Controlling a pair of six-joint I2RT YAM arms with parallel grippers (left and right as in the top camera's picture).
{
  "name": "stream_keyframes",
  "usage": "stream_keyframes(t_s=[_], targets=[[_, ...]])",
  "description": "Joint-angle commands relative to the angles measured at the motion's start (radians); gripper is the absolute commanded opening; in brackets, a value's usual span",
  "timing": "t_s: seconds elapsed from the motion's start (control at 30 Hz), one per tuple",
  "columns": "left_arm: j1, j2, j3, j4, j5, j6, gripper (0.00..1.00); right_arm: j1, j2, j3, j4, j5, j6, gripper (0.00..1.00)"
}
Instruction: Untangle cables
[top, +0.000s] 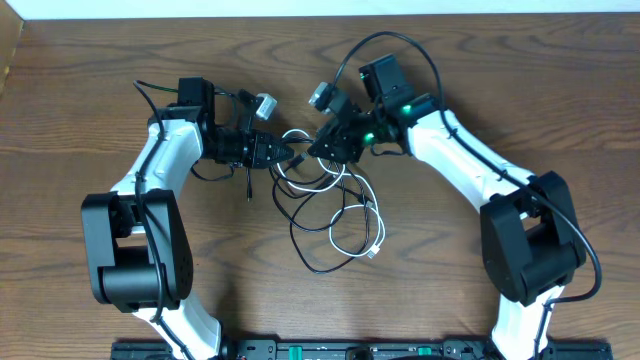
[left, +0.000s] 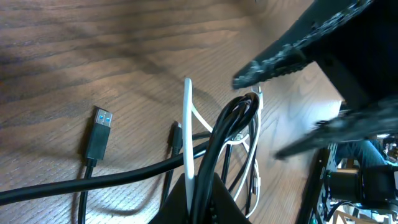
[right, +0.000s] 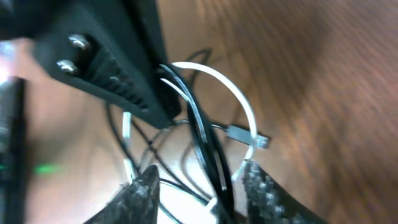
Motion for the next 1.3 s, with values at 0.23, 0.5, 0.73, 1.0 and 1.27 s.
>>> stream_keyframes(t_s=[0.23,0.5,0.73,1.0,1.27], targets=[[0.004,-0.007,0.008,0.002,0.019,0.029,0.07,0.067,-0.005,0.013,-0.002,0.232,-0.14,0.01],[0.005,-0.007,0.008,0.067,-0.075,-0.099,0.07,0.035,-0.044,0.013,-0.019,0.04,-0.14,0.01],[0.005,-0.007,0.008,0.14,-0.14,-0.271,0.07,-0.063,-0.097,0.013,-0.019,-0.3,-0.141,0.01],[0.005,-0.006,0.008,0.139,-0.153,-0.272,0.07,-0.206,-0.096,0.01,-0.024,-0.587,-0.14,0.01],[0.002,-0.006,0.008,0.138,-0.132,-0.272,0.07,-0.192,-0.096,0.005,-0.095,-0.327,-0.125,0.31]])
